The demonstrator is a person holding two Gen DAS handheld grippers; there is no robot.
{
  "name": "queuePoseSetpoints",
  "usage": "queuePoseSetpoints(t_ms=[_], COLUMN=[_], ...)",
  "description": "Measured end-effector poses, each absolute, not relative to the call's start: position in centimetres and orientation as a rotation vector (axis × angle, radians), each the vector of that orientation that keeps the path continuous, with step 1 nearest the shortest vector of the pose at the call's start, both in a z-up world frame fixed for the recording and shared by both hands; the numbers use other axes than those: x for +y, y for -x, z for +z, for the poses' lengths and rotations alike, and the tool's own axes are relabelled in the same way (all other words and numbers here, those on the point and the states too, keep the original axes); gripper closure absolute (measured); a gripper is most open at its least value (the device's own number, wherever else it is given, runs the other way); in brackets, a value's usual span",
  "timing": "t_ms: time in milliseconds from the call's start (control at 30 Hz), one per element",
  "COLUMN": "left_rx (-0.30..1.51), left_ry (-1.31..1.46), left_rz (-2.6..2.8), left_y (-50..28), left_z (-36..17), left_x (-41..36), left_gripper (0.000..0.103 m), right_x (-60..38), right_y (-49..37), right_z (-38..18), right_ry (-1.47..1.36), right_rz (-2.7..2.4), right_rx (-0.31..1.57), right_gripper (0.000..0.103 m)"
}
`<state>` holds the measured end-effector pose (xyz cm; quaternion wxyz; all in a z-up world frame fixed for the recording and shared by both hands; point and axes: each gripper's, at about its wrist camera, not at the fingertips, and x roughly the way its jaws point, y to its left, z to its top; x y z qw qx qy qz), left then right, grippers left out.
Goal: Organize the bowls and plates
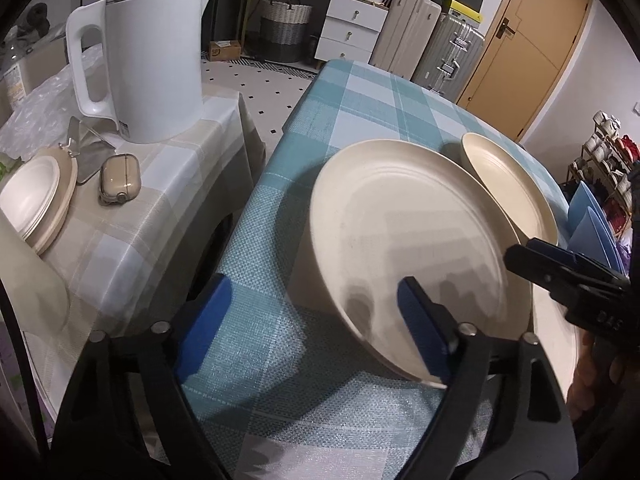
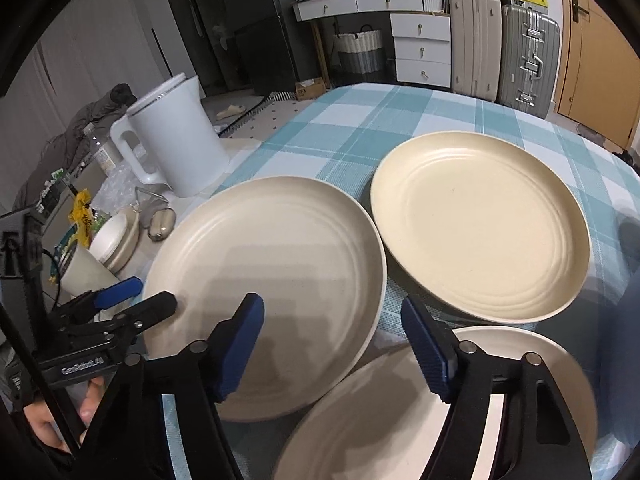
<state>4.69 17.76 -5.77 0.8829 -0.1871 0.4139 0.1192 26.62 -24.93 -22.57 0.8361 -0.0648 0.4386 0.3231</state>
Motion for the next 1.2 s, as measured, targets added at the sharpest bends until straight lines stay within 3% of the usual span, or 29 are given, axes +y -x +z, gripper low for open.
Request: queuePoseSetpoints(t_ms=[133,633,1200], left_rx=[0.857,0.852,0.834], left_ry=[0.394,0.436,0.392], left_rz=[0.248,0.179,0.208], left_y=[-4.61,-4.69,-4.27], left_z=[-5.75,-5.85,-5.09], left_x=[17.82,17.59,17.12], left_gripper=[0.035,0.085,0.085], right_x=[-24.62,-25.12,-24.84], right_y=[-26.83,-27.37,-26.85], right_z=[-23.06,-23.13,-22.78], right_ry=[0.156,0.18,0.199], right_rz=[0.678,0.591,0.582], right_rx=[0.939,0.951,0.936], right_gripper=[0.049,0.083,0.086])
